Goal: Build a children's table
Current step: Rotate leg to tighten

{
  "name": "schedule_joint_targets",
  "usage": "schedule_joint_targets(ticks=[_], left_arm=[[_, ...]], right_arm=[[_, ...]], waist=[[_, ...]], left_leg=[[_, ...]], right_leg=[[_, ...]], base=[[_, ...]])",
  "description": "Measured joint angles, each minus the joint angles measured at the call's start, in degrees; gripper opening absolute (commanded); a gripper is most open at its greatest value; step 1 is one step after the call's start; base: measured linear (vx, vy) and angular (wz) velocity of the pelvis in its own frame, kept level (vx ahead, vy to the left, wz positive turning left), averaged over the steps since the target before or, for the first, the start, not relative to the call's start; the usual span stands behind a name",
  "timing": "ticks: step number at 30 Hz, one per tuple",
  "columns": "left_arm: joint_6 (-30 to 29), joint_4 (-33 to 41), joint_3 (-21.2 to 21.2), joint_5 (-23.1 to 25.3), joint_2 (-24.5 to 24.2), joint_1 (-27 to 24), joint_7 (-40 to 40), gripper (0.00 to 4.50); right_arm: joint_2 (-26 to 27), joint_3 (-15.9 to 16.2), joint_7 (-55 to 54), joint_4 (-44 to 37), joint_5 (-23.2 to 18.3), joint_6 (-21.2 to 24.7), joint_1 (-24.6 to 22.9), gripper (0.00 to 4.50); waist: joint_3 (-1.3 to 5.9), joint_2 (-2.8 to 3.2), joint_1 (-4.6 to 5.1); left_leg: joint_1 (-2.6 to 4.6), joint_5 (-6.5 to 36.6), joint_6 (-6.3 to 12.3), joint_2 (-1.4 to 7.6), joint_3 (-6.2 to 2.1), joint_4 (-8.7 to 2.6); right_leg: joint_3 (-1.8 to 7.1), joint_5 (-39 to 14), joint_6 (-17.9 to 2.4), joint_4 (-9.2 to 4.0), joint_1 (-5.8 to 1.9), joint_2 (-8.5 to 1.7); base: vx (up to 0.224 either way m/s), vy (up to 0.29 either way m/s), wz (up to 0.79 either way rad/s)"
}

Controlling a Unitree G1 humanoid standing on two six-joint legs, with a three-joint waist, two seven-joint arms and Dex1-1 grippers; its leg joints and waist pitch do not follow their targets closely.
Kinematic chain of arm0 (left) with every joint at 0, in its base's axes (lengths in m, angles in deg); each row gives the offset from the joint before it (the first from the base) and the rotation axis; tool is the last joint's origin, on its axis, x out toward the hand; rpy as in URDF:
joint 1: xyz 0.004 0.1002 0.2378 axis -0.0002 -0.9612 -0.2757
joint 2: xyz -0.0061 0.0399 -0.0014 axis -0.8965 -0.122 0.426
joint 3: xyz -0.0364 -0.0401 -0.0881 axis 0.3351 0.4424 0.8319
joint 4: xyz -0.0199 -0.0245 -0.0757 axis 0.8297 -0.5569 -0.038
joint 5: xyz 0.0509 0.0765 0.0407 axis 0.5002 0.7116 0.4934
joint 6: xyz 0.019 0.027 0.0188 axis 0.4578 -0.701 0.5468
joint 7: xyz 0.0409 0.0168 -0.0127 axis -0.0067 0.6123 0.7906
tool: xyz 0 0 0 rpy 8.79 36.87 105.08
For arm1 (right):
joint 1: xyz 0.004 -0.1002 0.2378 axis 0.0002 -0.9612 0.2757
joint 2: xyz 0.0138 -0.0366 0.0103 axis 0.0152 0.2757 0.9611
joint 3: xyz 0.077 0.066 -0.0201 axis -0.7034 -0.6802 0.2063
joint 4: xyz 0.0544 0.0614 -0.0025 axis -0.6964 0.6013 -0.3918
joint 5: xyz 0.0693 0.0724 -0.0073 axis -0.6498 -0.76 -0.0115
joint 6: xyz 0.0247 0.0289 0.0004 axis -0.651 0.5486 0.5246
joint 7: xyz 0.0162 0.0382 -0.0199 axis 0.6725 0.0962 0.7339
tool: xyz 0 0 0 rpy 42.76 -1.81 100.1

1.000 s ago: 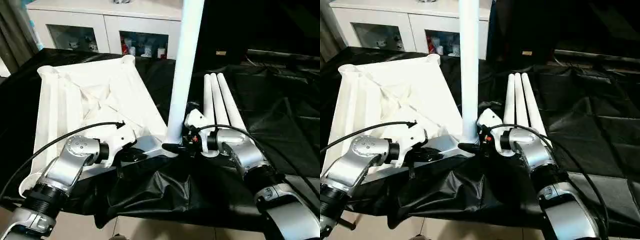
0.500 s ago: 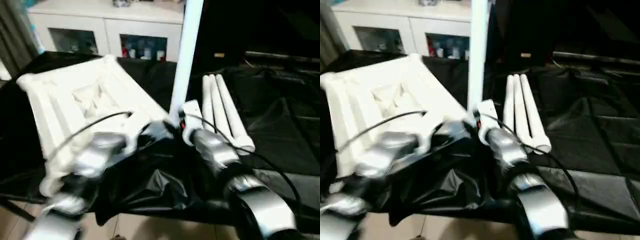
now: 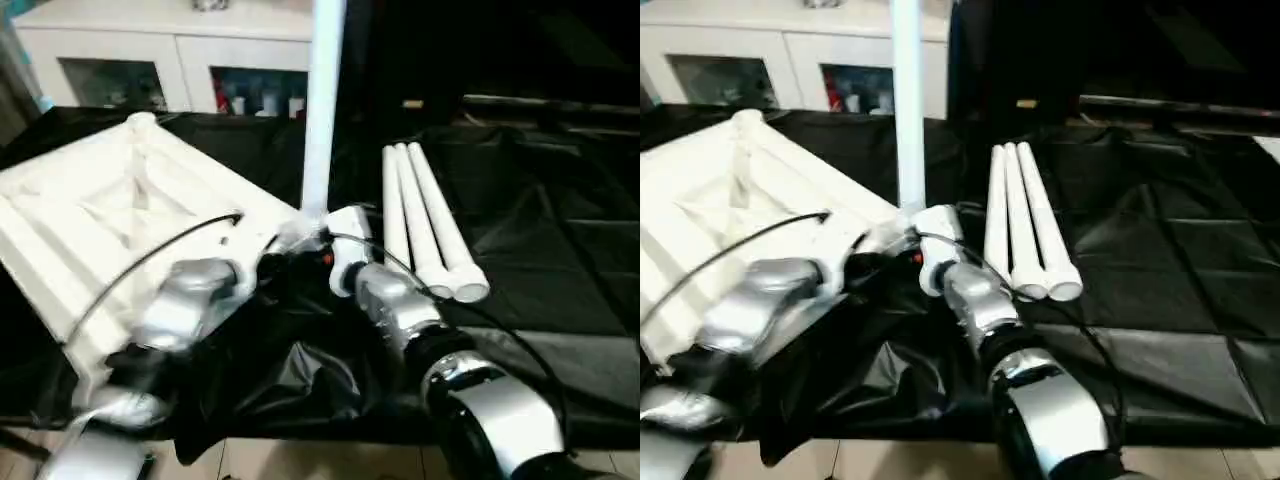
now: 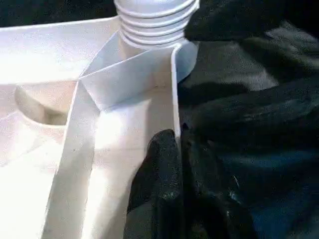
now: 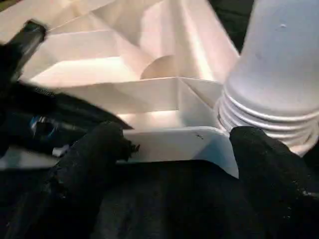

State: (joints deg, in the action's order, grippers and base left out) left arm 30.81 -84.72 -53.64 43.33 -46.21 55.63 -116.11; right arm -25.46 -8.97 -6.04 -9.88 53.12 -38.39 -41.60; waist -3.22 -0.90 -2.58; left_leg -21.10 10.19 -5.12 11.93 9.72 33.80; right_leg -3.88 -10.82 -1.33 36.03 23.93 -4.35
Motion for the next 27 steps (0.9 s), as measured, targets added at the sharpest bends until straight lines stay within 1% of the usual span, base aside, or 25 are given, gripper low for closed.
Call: schedule_joint_targets(ticks=[5, 7, 10, 12, 14, 15, 17, 19, 22, 25, 27], left_arm=[[1.18, 2.83, -0.15, -1.15, -3.49, -2.41, -4.32, 0.0], [1.16, 3.87, -0.23, -1.72, -4.93, -3.1, -5.61, 0.0], [1.17, 5.28, -0.37, -2.17, -5.76, -3.88, -7.23, 0.0], [1.9, 5.92, -0.76, -2.32, -6.57, -4.12, -9.14, 0.0], [2.24, 6.58, -0.84, -2.5, -7.33, -4.63, -10.24, 0.0], [2.27, 6.81, -0.86, -2.85, -8.04, -4.85, -11.29, 0.0], [2.33, 8.06, -1.18, -3.91, -9.41, -5.98, -13.92, 0.0], [2.41, 8.91, -1.61, -4.52, -9.87, -6.65, -16.03, 0.0], [3.09, 9.69, -2.9, -4.54, -9.91, -6.65, -17.48, 0.0], [3.2, 10.57, -3.89, -4.78, -9.86, -6.8, -18.95, 0.0], [3.24, 10.78, -4.1, -4.86, -10.0, -6.83, -19.69, 0.0]], right_arm=[[-2.59, 1.88, 8.51, -1.0, 1.07, -0.87, -0.34, 3.94], [-3.88, 3.11, 11.73, -1.65, 1.41, -1.22, -0.42, 3.94], [-5.9, 4.11, 16.33, -3.44, 1.45, -1.24, -1.13, 3.94], [-8.0, 4.89, 20.16, -6.59, 1.42, -0.82, -2.56, 3.94], [-9.85, 5.51, 22.53, -8.67, 1.42, -0.3, -3.42, 3.94], [-11.66, 5.56, 22.96, -10.08, 1.42, 0.12, -4.08, 3.94], [-14.96, 4.79, 22.88, -12.62, 1.35, 0.6, -4.62, 3.94], [-16.51, 3.67, 23.03, -15.24, 1.23, 0.91, -4.59, 3.94], [-15.78, 3.59, 24.14, -19.04, 0.92, 2.71, -4.9, 3.94], [-15.65, 4.11, 24.6, -20.45, 0.48, 3.58, -5.29, 3.94], [-15.79, 4.72, 25.18, -21.26, 0.01, 4.46, -5.86, 3.94]], waist=[[-0.05, -0.18, -0.02], [-0.14, -0.32, -0.19], [-0.31, -0.59, -0.61], [-0.37, -0.7, -1.15], [-0.4, -0.75, -1.49], [-0.41, -0.77, -1.81], [-0.42, -0.75, -2.45], [-0.4, -0.77, -2.89], [-0.41, -0.77, -2.8], [-0.41, -0.76, -2.95], [-0.4, -0.77, -2.82]], left_leg=[[-0.06, 0.04, 0.07, 0.01, 0.06, 0.06], [-0.03, 0.03, 0.05, 0.01, 0.07, 0.07], [-0.03, 0.03, 0.05, 0.02, 0.07, 0.1], [-0.06, 0.03, 0.06, 0.02, 0.09, 0.13], [-0.1, 0.02, 0.06, 0.01, 0.11, 0.15], [-0.09, 0.03, 0.06, 0.01, 0.12, 0.18], [-0.06, 0.03, 0.07, 0.0, 0.14, 0.18], [0.05, 0.02, 0.06, 0.03, 0.16, 0.18], [0.12, 0.01, 0.04, 0.02, 0.14, 0.19], [0.09, 0.01, 0.04, 0.02, 0.14, 0.21], [0.09, 0.01, 0.04, 0.02, 0.11, 0.25]], right_leg=[[-0.01, 0.01, -0.02, -0.03, 0.03, 0.0], [-0.02, 0.01, -0.03, 0.01, 0.02, 0.0], [-0.01, 0.03, -0.06, 0.02, 0.0, 0.0], [-0.01, 0.04, -0.07, 0.01, -0.02, -0.03], [-0.01, 0.04, -0.07, 0.0, 0.0, -0.04], [-0.01, 0.04, -0.07, 0.0, -0.01, -0.04], [0.02, 0.04, -0.07, 0.01, -0.03, -0.05], [-0.01, 0.04, -0.07, 0.04, -0.13, -0.05], [0.02, 0.04, -0.07, 0.09, -0.18, -0.05], [0.02, 0.05, -0.08, 0.09, -0.2, -0.06], [0.03, 0.05, -0.08, 0.09, -0.22, -0.06]], base=[[0.0, 0.0, 0.0], [0.0, 0.0, 0.0], [0.0, 0.0, 0.0], [0.0, 0.0, 0.0], [0.0, 0.0, 0.0], [0.0, 0.0, 0.0], [0.0, 0.0, 0.0], [0.0, 0.0, 0.0], [0.0, 0.0, 0.0], [0.0, 0.0, 0.0], [0.0, 0.0, 0.0]])
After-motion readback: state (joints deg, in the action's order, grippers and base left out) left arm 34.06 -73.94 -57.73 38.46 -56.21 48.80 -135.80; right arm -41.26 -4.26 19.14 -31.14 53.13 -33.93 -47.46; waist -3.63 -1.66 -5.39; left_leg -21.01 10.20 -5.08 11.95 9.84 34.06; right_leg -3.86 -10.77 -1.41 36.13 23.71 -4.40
